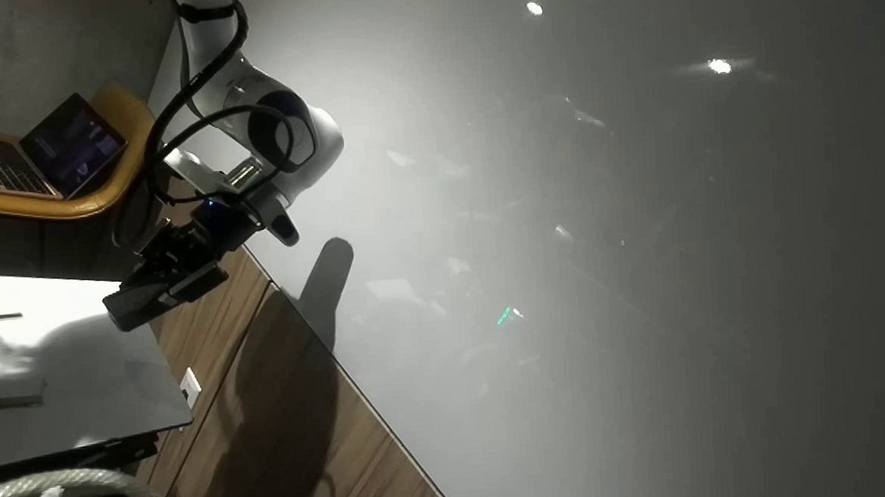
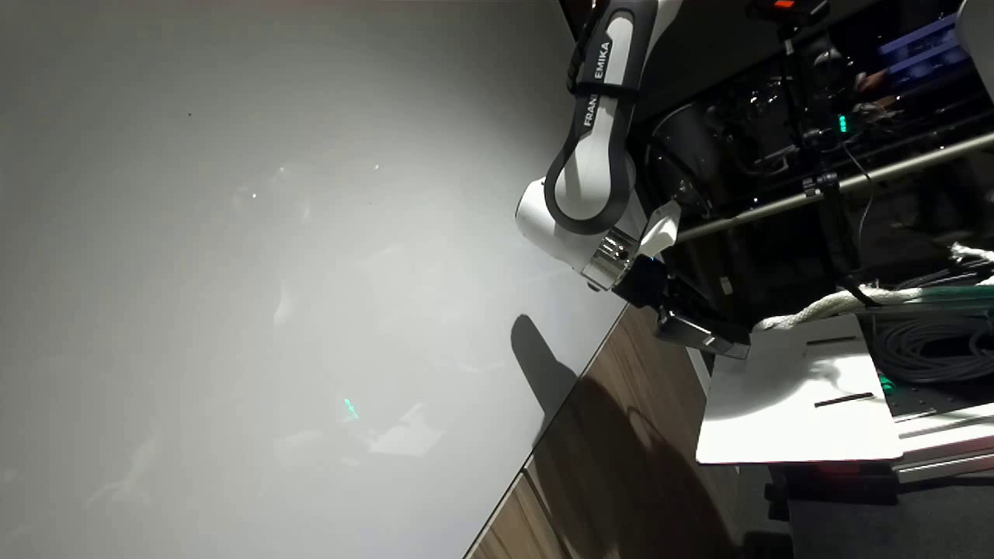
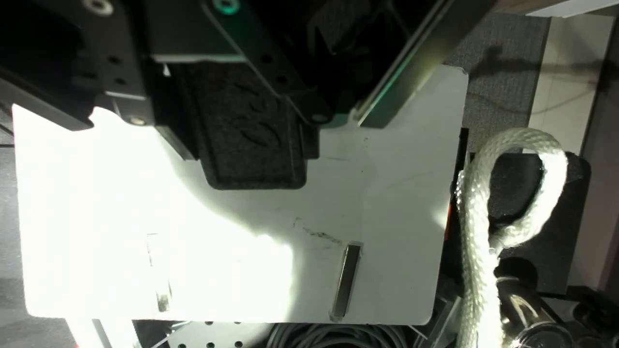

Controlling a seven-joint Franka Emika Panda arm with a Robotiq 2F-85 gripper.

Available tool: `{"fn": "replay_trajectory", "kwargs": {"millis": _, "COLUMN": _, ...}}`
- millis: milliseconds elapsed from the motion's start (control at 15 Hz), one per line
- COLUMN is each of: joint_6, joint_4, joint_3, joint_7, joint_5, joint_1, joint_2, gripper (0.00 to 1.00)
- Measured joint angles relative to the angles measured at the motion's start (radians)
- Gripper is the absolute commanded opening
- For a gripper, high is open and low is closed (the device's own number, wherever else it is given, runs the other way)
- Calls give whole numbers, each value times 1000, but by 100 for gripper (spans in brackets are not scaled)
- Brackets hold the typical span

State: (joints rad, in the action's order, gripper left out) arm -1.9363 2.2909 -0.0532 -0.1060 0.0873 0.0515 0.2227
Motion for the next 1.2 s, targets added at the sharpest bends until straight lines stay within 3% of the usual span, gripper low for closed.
{"fn": "replay_trajectory", "kwargs": {"millis": 1133, "joint_6": 0, "joint_4": 6, "joint_3": 8, "joint_7": 42, "joint_5": -21, "joint_1": -23, "joint_2": 97, "gripper": 29}}
{"fn": "replay_trajectory", "kwargs": {"millis": 1200, "joint_6": 0, "joint_4": 6, "joint_3": 8, "joint_7": 42, "joint_5": -21, "joint_1": -23, "joint_2": 100, "gripper": 36}}
